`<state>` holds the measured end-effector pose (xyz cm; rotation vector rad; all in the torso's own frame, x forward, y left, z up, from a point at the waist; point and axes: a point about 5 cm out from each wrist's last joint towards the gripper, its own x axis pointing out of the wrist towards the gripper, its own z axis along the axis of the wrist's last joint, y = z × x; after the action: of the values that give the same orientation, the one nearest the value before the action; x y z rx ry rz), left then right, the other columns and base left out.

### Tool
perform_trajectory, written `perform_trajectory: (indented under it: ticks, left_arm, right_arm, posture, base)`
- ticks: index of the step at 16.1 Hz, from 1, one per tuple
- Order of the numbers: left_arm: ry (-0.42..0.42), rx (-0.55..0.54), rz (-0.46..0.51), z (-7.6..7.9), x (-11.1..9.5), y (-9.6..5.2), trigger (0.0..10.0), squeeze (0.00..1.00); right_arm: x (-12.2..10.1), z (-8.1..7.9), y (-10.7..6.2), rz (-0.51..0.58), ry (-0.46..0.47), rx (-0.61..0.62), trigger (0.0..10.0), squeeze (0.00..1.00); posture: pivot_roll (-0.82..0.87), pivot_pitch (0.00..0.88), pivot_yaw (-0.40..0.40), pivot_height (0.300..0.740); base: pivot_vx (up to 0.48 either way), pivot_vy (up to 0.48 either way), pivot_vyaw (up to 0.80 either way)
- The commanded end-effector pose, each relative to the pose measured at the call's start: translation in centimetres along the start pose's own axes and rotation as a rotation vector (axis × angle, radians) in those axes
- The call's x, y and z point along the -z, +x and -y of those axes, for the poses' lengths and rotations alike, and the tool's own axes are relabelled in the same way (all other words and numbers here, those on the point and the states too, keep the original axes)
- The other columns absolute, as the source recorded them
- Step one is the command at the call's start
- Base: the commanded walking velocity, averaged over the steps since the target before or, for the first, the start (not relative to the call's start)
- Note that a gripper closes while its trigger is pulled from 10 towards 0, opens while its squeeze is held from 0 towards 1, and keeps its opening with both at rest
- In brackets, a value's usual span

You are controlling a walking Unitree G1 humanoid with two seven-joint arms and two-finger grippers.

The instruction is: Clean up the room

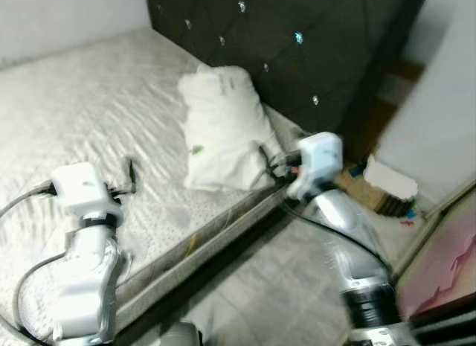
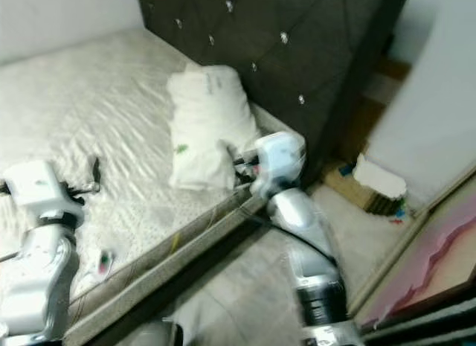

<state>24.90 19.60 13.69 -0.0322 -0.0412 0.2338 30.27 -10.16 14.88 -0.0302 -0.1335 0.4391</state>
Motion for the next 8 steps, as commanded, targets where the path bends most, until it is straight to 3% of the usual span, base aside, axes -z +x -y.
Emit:
perform_trajectory:
  ticks: [1, 8]
  left_arm:
    - [-0.009, 0.035, 0.017, 0.74, -0.29, -0.14, 10.0, 0.00]
    - [-0.002, 0.056, 0.034, 1.15, -0.42, -0.18, 10.0, 0.00]
  right_arm:
    - [0.23, 0.93, -0.48, -0.014, -0.016, 0.025, 10.0, 0.00]
    - [0.37, 0.74, -0.57, -0.016, -0.021, 0.008, 10.0, 0.00]
  posture:
    - [0.10, 0.017, -0.039, 0.740]
    - [0.11, 0.011, -0.038, 0.740]
  base:
    - [0.000, 0.000, 0.80]
    - [0.000, 0.000, 0.80]
